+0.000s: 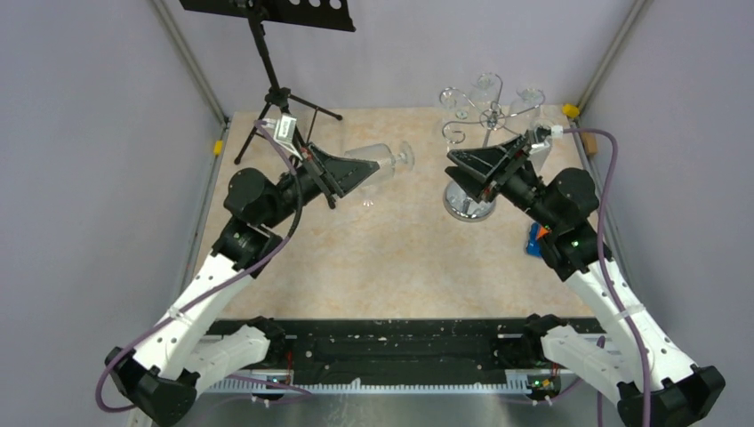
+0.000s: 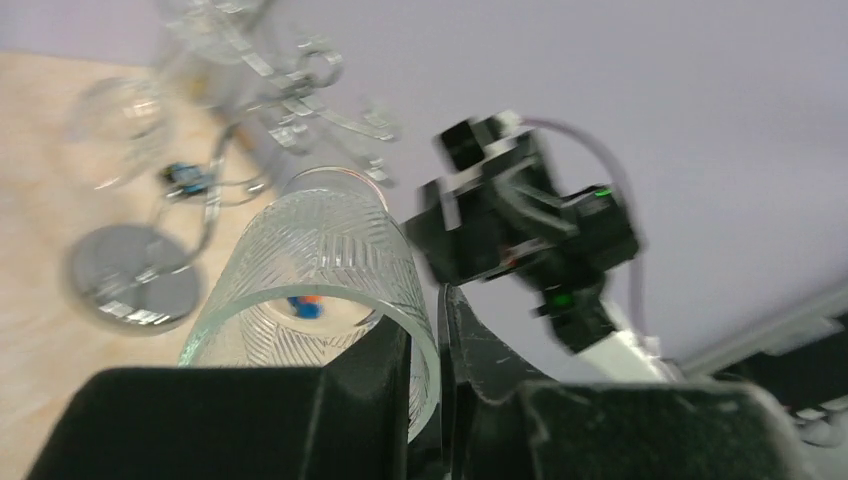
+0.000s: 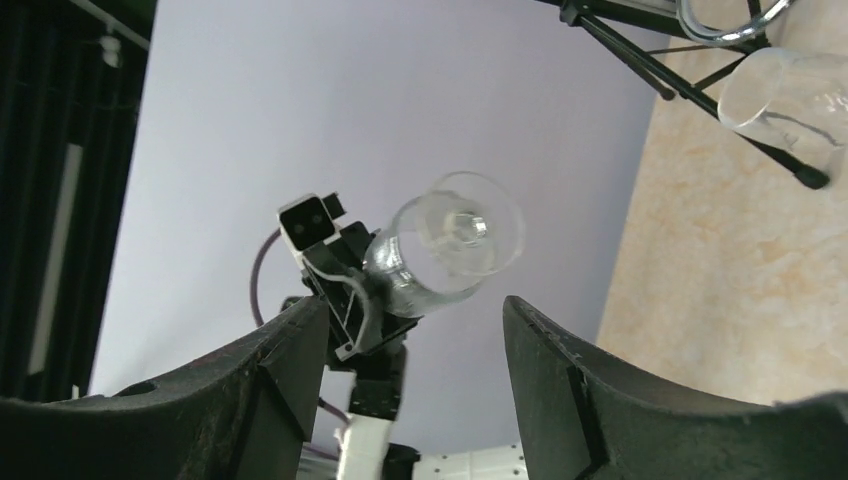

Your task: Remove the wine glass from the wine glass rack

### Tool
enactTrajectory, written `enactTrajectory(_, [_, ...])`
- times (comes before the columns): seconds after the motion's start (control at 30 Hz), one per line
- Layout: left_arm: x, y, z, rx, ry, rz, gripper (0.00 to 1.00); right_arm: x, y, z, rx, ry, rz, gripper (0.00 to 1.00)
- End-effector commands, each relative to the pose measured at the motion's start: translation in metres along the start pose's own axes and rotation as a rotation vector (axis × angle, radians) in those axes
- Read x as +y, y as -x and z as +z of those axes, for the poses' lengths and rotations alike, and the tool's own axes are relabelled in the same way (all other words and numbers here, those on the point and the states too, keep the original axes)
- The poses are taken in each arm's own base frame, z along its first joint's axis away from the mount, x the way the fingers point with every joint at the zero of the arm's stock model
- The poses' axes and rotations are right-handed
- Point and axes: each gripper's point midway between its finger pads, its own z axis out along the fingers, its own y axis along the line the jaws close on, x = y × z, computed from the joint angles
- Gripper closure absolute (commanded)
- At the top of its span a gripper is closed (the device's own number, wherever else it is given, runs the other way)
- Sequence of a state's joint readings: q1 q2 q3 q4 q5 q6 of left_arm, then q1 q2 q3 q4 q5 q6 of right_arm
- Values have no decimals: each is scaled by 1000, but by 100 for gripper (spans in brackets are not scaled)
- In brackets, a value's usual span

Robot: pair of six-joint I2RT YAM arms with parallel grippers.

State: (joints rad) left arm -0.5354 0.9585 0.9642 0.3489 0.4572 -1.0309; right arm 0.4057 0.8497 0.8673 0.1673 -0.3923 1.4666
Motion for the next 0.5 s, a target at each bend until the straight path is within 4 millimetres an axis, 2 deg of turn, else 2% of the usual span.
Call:
enactTrajectory(0.0, [52,-7,-31,115,338,259,100,29,-7,-4,62,26,-263,35])
enactTrajectory(0.03, [62,-8,-39,136,400,282,100,31,-7,-5,64,21,-313,35])
enactTrajectory(0.17, [109,-10,-72,196,682,332,100,18,-2,-15,62,-97,-452,35])
enactTrajectory(0.27, [135,-20,-91,278,812,334,100,6,8,-27,27,-200,-542,35])
enactTrajectory(0.37, [154,-37,-95,359,852,306,100,-4,15,-42,5,-293,-600,36])
enactTrajectory(0.47, [161,-52,-83,422,807,282,100,-8,21,-55,-30,-342,-644,36])
